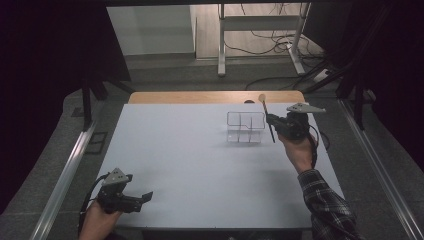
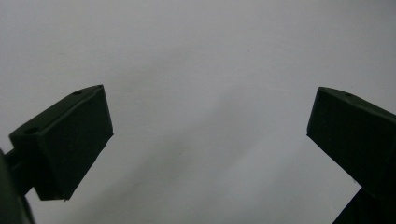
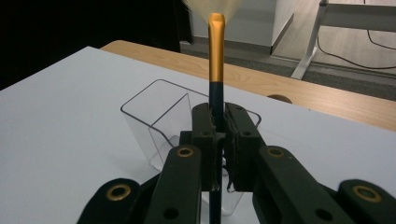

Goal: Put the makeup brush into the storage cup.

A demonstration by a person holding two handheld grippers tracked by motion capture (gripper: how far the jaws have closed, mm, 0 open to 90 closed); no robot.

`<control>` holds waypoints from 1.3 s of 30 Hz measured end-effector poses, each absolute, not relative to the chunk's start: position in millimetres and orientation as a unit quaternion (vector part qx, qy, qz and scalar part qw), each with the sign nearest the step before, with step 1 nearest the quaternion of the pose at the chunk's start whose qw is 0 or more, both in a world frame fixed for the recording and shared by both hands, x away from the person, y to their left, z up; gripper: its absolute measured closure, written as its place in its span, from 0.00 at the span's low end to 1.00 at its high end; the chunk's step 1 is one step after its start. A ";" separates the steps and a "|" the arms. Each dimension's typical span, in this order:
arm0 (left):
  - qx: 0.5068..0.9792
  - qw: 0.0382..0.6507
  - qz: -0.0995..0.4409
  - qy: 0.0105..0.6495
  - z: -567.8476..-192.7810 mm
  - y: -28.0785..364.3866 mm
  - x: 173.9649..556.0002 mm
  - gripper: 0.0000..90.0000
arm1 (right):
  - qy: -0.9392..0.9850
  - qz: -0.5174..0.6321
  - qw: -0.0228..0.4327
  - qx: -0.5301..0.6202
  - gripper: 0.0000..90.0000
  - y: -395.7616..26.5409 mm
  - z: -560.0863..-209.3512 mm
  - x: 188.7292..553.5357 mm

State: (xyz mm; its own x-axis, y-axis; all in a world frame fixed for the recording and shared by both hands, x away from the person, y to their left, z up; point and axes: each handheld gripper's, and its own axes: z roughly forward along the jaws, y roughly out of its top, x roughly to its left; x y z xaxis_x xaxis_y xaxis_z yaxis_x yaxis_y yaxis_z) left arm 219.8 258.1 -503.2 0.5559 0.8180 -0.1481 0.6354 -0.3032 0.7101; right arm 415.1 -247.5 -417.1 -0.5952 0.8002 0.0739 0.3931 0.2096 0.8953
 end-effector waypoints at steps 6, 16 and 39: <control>0.798 0.376 0.122 0.455 -503.3 258.3 219.8 0.01 | 0.746 0.489 0.209 0.400 0.93 -243.9 -416.4 423.4; 0.798 0.376 0.121 0.455 -503.2 258.1 219.7 0.01 | 0.743 0.494 0.214 0.398 0.93 -236.1 -412.3 433.8; 0.799 0.375 0.121 0.455 -503.8 258.1 219.9 0.01 | 0.740 0.499 0.223 0.392 0.93 -215.8 -408.3 459.3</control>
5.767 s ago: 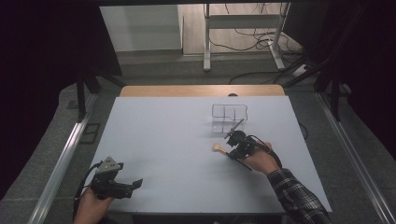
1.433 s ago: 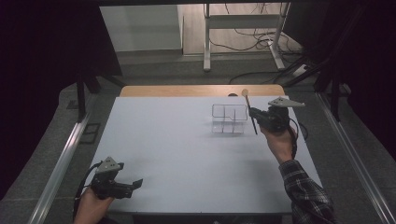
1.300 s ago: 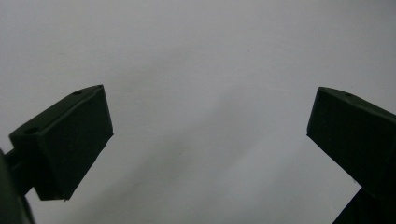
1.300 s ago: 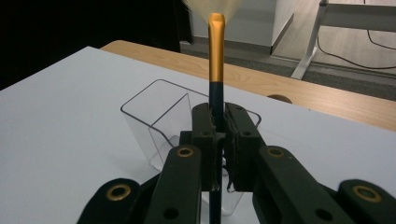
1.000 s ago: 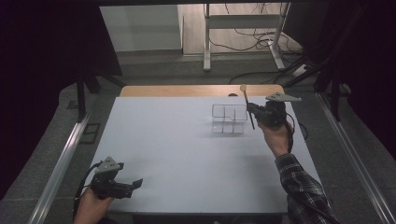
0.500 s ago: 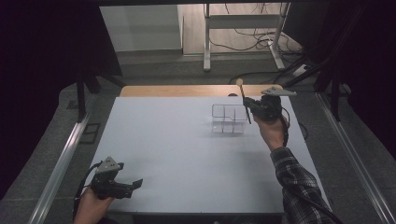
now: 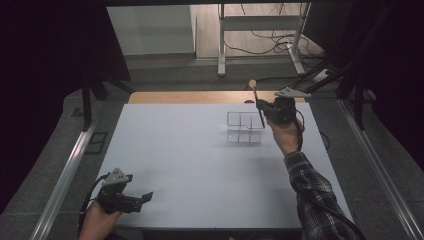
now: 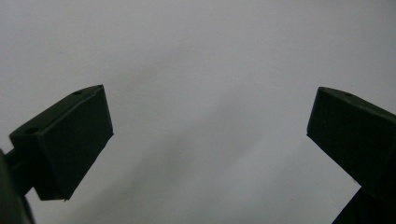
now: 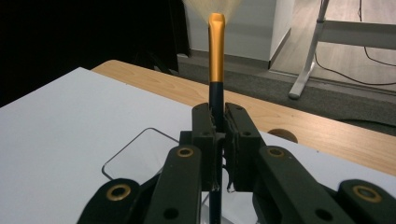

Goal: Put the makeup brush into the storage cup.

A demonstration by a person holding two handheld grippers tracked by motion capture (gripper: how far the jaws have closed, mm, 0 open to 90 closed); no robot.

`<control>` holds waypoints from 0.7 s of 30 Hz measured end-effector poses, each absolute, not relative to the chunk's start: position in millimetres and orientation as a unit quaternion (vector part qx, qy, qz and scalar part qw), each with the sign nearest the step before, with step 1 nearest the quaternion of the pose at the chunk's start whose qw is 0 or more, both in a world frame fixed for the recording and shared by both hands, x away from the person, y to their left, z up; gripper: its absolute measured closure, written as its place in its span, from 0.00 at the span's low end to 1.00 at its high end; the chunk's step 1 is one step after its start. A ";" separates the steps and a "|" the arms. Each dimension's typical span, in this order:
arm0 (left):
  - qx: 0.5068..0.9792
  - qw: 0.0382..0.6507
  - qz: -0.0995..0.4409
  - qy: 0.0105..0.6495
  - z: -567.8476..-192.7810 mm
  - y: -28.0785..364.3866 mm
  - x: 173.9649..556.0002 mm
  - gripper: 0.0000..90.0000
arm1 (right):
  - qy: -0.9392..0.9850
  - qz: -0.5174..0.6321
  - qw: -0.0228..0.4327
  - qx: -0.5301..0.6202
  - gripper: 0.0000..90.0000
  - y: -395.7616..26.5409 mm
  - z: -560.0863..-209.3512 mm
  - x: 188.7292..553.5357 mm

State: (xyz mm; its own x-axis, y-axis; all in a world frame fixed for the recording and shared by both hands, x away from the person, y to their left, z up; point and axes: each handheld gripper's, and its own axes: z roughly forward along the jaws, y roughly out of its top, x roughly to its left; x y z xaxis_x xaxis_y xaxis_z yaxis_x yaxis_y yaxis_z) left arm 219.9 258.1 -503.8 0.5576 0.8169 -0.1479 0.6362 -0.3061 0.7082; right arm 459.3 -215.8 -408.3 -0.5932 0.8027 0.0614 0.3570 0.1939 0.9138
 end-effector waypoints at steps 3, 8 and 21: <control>0.799 0.374 0.120 0.455 -503.9 258.0 219.9 0.01 | 0.740 0.499 0.225 0.390 0.93 -212.0 -408.6 462.5; 0.800 0.373 0.120 0.454 -504.1 258.0 220.0 0.01 | 0.741 0.499 0.228 0.386 0.93 -205.4 -409.5 469.0; 0.800 0.373 0.119 0.454 -504.3 258.0 219.9 0.01 | 0.743 0.495 0.235 0.385 0.93 -200.7 -412.5 478.0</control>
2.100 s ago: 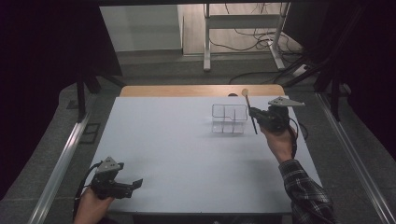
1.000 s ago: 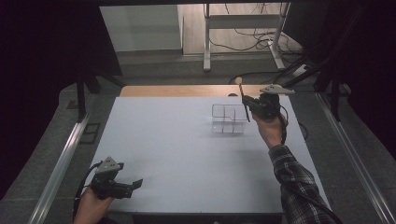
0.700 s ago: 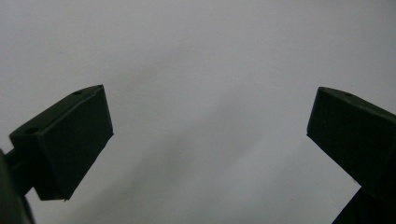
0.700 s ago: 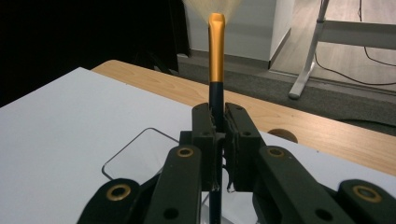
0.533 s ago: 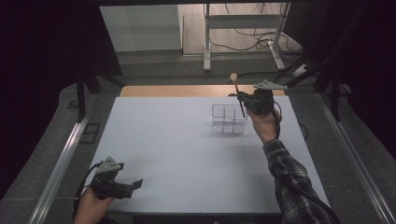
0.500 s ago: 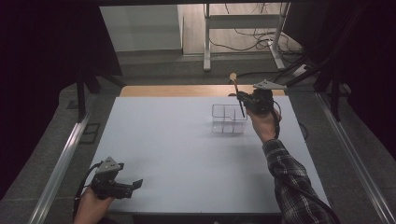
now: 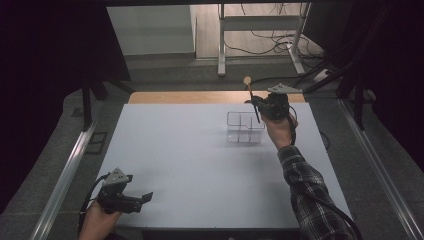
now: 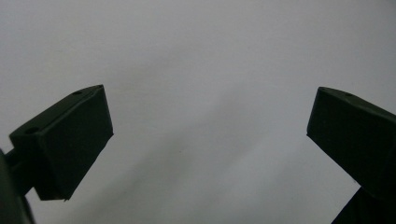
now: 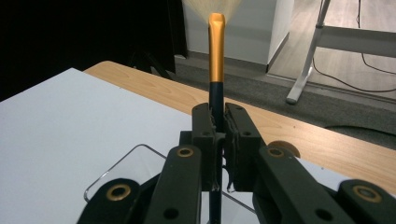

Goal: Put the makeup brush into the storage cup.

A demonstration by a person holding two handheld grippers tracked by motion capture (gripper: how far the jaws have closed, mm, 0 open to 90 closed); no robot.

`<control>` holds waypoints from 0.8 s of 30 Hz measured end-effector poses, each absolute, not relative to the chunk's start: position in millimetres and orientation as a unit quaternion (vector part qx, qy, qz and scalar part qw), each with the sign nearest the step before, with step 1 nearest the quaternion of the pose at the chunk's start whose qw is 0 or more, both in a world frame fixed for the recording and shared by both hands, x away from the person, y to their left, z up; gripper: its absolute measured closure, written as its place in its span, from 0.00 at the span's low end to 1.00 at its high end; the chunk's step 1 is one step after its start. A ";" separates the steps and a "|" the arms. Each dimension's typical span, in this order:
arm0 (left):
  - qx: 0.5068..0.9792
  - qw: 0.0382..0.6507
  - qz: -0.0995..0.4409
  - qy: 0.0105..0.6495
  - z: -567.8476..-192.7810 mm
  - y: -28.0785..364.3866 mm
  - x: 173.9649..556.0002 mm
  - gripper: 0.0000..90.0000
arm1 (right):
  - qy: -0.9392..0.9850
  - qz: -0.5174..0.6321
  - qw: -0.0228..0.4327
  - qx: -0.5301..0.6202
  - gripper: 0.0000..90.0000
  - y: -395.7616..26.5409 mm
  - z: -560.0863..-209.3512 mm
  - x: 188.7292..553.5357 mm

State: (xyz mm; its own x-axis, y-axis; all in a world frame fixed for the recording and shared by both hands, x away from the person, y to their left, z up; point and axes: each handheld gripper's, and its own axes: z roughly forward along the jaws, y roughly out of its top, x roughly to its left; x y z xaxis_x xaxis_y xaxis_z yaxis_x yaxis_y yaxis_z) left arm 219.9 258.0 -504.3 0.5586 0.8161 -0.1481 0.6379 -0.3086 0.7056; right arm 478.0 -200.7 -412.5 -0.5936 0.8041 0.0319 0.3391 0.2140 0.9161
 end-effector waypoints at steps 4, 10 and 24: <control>0.801 0.372 0.119 0.454 -504.2 257.9 220.0 0.01 | 0.742 0.493 0.235 0.389 0.93 -202.2 -416.4 479.1; 0.801 0.372 0.119 0.454 -504.4 257.9 220.0 0.01 | 0.744 0.490 0.235 0.390 0.93 -202.7 -422.8 479.7; 0.802 0.370 0.118 0.453 -505.0 257.5 220.2 0.01 | 0.749 0.478 0.233 0.395 0.93 -205.5 -438.2 481.9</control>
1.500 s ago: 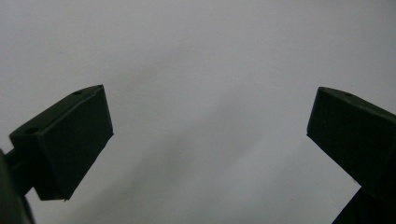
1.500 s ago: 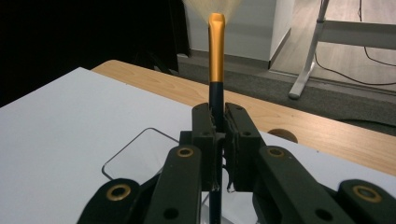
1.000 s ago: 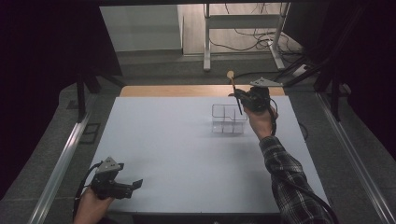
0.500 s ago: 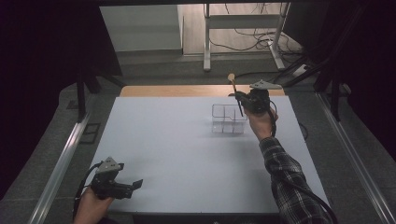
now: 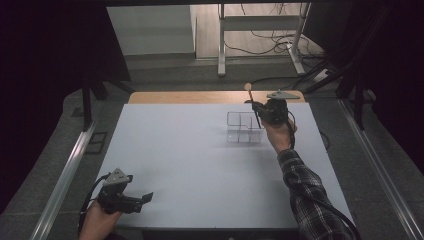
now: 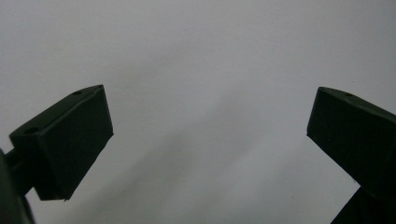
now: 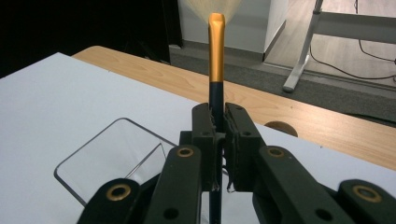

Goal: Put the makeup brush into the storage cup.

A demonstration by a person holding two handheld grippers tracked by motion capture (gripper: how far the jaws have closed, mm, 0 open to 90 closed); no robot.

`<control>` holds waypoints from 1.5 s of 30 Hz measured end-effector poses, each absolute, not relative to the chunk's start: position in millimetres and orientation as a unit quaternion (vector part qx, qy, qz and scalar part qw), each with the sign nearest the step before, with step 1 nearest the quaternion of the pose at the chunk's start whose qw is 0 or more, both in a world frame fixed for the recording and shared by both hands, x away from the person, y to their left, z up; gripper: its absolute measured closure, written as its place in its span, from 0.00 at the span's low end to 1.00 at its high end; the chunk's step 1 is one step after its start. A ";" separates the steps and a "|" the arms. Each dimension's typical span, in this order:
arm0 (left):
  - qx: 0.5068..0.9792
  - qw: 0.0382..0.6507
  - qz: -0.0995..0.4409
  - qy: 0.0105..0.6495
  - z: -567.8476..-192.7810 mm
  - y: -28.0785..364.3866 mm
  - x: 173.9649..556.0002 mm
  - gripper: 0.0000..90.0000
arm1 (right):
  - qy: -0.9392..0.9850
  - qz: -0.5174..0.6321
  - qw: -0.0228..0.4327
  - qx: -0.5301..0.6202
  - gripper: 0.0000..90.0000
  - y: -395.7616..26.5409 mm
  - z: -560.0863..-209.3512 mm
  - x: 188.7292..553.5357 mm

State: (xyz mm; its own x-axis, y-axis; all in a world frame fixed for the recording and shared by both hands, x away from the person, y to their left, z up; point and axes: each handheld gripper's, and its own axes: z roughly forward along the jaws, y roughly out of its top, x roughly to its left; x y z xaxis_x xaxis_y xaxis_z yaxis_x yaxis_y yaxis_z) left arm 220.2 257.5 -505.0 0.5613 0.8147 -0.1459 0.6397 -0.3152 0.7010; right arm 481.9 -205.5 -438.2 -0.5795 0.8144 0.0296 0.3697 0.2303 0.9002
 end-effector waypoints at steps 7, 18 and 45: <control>0.803 0.370 0.118 0.453 -505.1 257.4 220.2 0.01 | 0.754 0.471 0.231 0.396 0.93 -204.6 -446.3 480.9; 0.804 0.367 0.118 0.453 -505.1 257.0 220.3 0.01 | 0.759 0.459 0.230 0.399 0.93 -209.0 -459.8 476.3; 0.805 0.366 0.118 0.452 -505.3 256.1 220.2 0.01 | 0.764 0.449 0.217 0.409 0.57 -211.8 -457.2 463.7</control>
State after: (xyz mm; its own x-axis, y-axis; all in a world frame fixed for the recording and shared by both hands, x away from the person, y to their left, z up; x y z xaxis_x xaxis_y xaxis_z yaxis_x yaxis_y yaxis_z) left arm 220.2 256.1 -505.3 0.5642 0.8138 -0.1392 0.6406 -0.3251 0.6957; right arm 463.7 -211.8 -457.2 -0.5716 0.8198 0.0350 0.4295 0.2626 0.8641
